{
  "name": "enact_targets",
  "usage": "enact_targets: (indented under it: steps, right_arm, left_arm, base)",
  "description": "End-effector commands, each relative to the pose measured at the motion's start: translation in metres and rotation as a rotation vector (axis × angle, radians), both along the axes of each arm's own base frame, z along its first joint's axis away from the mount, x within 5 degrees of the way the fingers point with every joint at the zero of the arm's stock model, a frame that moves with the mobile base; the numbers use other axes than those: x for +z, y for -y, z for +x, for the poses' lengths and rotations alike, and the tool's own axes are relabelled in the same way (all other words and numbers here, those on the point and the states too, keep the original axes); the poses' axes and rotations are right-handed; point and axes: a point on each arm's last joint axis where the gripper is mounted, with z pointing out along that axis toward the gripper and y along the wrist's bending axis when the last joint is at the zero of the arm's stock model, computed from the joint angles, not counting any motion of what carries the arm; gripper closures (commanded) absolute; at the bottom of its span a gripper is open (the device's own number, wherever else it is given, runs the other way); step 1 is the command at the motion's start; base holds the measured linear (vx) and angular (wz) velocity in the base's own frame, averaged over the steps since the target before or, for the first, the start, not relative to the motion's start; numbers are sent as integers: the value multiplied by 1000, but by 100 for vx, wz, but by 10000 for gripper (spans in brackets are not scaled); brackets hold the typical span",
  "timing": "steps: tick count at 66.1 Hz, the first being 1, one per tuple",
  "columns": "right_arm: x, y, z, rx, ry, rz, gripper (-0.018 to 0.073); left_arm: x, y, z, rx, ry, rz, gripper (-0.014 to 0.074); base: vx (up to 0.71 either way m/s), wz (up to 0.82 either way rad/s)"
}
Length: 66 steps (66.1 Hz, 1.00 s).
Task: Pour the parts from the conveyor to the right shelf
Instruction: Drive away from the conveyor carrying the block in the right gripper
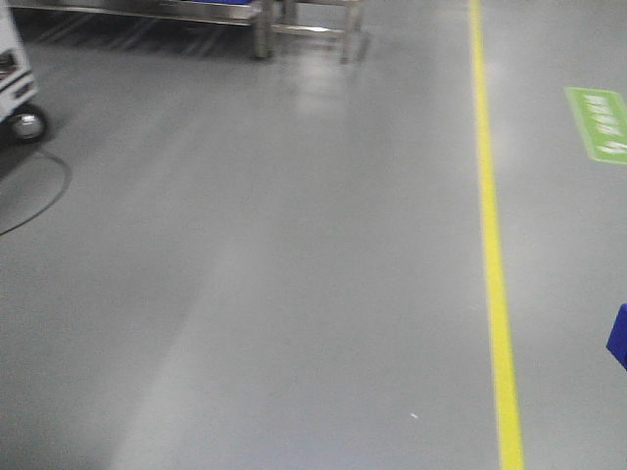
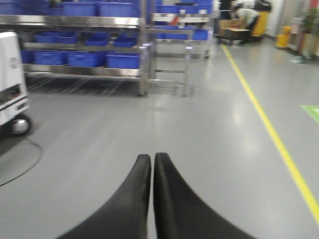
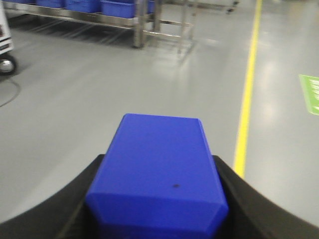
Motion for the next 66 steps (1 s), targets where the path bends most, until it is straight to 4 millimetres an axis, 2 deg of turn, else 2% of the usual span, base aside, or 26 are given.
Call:
enact_targets:
  steps: [1,22,66]
  right_arm:
    - [15,2,2,-24,92,6,564]
    - [15,2,2,-24,92,6,564]
    - [15,2,2,-24,92,6,564]
  left_arm:
    - [13,1,1,-8,82,-18,602]
    - [13,1,1,-8,82,-18,602]
    - [13,1,1,-8,82,-18,602]
  base:
    - [-32,-75]
    - [-30,-58]
    - [-17,-33]
